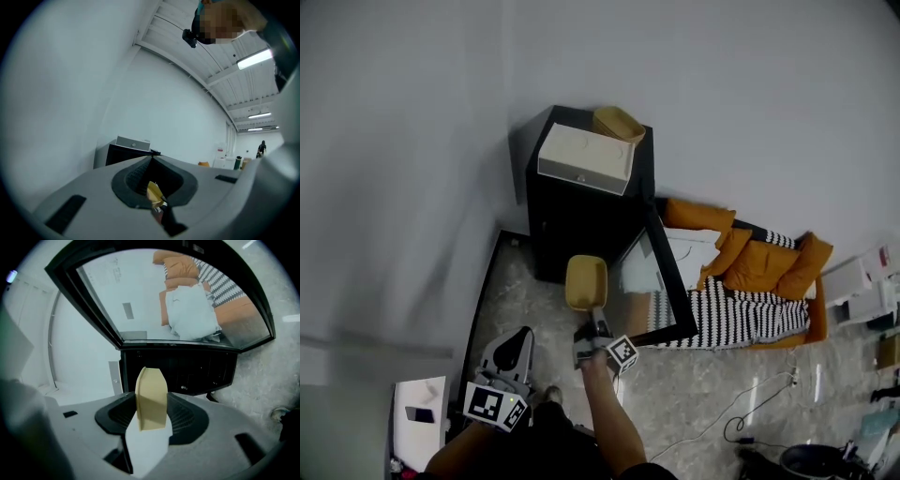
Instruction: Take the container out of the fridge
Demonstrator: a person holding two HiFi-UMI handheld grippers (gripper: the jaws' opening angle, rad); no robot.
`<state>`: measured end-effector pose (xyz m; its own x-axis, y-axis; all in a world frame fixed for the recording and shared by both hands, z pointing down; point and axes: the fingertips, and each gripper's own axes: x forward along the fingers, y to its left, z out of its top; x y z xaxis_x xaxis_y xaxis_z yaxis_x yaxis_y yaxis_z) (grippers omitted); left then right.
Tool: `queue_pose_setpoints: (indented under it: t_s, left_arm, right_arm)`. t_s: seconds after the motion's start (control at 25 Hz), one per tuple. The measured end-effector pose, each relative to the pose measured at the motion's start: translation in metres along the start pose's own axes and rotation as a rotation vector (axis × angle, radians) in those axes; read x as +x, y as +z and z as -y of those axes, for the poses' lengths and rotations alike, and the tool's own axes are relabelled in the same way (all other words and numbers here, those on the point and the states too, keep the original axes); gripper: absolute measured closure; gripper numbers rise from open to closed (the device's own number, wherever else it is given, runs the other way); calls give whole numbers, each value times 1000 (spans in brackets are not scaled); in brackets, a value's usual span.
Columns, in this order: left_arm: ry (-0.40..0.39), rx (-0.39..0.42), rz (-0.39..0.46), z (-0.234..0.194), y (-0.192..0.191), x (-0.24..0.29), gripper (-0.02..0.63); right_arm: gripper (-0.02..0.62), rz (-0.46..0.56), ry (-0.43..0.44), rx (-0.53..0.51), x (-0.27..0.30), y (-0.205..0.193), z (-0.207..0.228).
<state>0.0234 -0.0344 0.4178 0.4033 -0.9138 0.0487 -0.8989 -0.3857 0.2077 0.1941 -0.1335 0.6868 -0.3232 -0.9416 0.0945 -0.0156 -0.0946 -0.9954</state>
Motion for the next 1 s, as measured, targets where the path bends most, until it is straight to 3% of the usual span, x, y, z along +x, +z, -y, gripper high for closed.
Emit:
queue_pose_setpoints:
  t_s: [0.6, 1.0]
  left_arm:
    - [-53, 27, -12, -49, 3, -30, 601]
    - [-1, -18, -9, -56, 6, -46, 601]
  right_arm:
    - [400, -1, 27, -9, -88, -54, -101]
    - [399, 18, 57, -16, -143, -78, -152]
